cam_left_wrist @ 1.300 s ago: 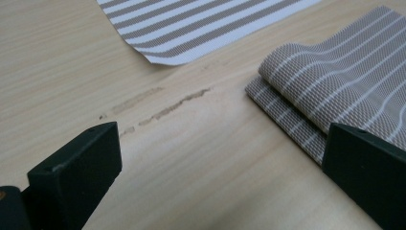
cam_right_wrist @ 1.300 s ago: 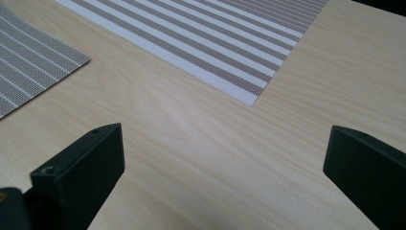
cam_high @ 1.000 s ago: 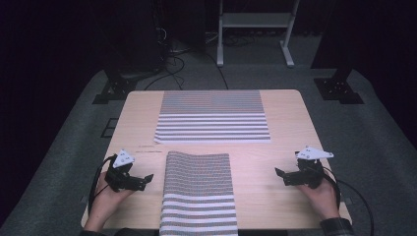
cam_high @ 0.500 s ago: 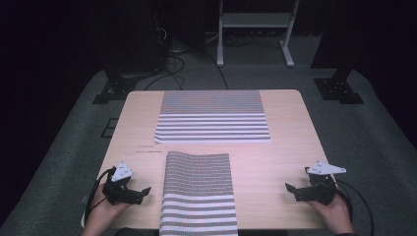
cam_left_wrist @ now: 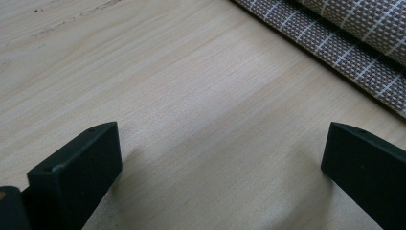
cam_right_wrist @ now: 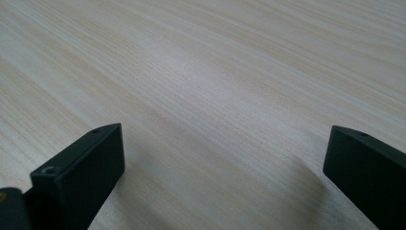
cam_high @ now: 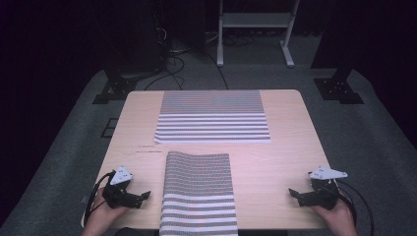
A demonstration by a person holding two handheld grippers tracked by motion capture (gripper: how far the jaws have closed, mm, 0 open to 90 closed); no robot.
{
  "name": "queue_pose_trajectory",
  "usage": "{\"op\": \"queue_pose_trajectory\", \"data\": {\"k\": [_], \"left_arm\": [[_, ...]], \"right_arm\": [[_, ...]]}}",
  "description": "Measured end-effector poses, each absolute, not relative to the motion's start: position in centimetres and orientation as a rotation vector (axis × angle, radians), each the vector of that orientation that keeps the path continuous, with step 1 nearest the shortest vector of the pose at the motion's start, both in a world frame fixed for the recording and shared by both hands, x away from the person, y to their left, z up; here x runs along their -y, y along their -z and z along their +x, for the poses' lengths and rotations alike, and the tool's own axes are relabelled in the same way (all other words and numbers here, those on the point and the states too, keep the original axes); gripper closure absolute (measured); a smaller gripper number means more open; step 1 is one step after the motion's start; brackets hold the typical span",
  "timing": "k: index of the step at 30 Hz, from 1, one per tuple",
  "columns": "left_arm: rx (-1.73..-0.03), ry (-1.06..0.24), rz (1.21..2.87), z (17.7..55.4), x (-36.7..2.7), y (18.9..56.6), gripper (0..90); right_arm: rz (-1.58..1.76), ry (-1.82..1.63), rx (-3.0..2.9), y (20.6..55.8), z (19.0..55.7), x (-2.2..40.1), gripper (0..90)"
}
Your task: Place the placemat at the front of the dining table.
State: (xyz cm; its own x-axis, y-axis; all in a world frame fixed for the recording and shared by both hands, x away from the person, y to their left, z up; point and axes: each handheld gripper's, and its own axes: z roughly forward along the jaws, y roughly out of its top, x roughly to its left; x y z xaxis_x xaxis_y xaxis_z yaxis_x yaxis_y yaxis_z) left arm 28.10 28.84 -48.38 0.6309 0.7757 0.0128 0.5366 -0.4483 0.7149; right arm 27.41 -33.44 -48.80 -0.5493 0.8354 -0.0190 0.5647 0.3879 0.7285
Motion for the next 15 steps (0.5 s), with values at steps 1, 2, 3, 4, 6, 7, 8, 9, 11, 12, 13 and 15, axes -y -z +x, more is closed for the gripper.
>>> {"op": "queue_pose_trajectory", "data": {"k": [1,2,3,4,6,7,8,9,11,12,13,15], "left_arm": [[-1.016,-0.445,2.164,28.10,-28.85,48.37,0.0],[-1.016,-0.446,2.162,28.10,-28.83,48.39,0.0],[-1.016,-0.446,2.160,28.09,-28.82,48.40,0.0],[-1.016,-0.446,2.160,28.09,-28.81,48.40,0.0],[-1.012,-0.445,2.161,28.10,-28.81,48.41,0.0],[-1.011,-0.443,2.164,28.10,-28.81,48.39,0.0],[-1.008,-0.442,2.165,28.12,-28.81,48.38,0.0],[-1.006,-0.441,2.167,28.14,-28.82,48.38,0.0],[-1.001,-0.438,2.171,28.18,-28.83,48.37,0.0],[-0.996,-0.440,2.170,28.22,-28.83,48.39,0.0],[-0.995,-0.439,2.170,28.24,-28.83,48.39,0.0],[-0.992,-0.439,2.172,28.26,-28.83,48.39,0.0]], "right_arm": [[1.209,-0.965,-2.270,48.80,27.41,33.42,0.0],[1.212,-0.960,-2.274,48.82,27.41,33.38,0.0],[1.210,-0.950,-2.280,48.84,27.42,33.35,0.0],[1.208,-0.951,-2.282,48.85,27.44,33.34,0.0],[1.217,-0.956,-2.289,48.86,27.46,33.34,0.0],[1.226,-0.964,-2.297,48.89,27.52,33.36,0.0],[1.235,-0.967,-2.302,48.89,27.54,33.38,0.0],[1.234,-0.967,-2.303,48.89,27.54,33.37,0.0],[1.234,-0.967,-2.303,48.89,27.53,33.37,0.0],[1.235,-0.966,-2.302,48.90,27.51,33.37,0.0],[1.236,-0.965,-2.300,48.90,27.50,33.37,0.0],[1.242,-0.964,-2.296,48.90,27.45,33.36,0.0]]}}
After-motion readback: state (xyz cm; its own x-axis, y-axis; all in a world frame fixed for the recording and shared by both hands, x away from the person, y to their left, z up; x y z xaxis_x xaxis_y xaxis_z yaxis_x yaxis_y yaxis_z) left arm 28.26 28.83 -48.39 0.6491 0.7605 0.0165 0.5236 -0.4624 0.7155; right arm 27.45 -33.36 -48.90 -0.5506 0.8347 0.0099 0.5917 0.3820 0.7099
